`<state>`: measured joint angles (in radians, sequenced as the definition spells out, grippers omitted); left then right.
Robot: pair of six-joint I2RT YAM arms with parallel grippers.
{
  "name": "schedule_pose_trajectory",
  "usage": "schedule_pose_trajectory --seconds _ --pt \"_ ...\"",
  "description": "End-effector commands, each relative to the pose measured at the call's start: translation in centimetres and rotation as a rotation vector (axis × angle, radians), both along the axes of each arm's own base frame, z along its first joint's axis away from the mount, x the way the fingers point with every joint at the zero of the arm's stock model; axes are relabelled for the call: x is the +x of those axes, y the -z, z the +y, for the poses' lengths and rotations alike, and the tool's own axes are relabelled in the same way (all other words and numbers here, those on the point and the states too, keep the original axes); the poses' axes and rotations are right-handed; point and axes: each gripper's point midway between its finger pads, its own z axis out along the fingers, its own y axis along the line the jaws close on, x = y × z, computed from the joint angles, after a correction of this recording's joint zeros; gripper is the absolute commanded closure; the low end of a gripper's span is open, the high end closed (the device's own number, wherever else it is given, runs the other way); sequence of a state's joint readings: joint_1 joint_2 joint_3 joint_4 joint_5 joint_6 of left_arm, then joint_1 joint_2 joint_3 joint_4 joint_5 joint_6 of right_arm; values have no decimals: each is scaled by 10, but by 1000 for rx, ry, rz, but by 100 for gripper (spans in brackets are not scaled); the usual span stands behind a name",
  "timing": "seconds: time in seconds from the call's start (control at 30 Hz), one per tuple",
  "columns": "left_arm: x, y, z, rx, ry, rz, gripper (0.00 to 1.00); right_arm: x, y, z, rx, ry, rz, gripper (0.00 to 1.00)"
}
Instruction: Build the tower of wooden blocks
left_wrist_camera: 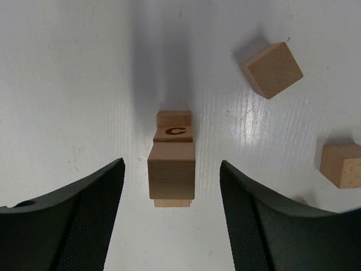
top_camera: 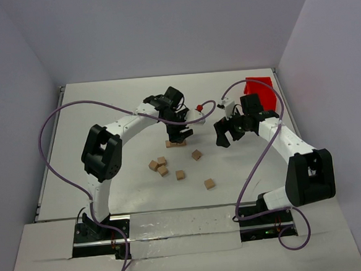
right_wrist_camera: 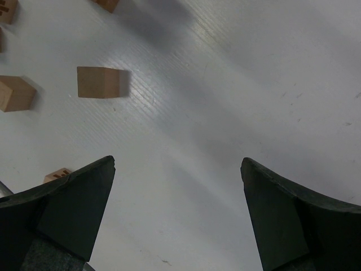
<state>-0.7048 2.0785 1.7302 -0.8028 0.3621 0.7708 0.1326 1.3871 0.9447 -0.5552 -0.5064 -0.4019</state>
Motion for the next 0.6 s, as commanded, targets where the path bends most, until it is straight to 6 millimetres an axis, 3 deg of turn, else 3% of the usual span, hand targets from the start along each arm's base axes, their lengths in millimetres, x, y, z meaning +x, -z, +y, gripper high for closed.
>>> schedule_pose_trajectory --seconds 0.0,0.23,0.3,0.43,0.57 --pt "11 -34 -8 -68 8 -75 25 11 -16 1 15 -3 -36 0" --pt "14 -91 15 -181 -10 -131 23 12 -18 1 15 2 -42 0" --pt "5 -101 37 -207 -9 -132 23 12 -18 1 13 2 -45 0" --pt "-17 -102 73 -227 56 -146 24 12 -17 0 10 4 -46 0" --pt "-58 -79 105 -200 198 -138 26 13 -15 1 11 2 -36 0"
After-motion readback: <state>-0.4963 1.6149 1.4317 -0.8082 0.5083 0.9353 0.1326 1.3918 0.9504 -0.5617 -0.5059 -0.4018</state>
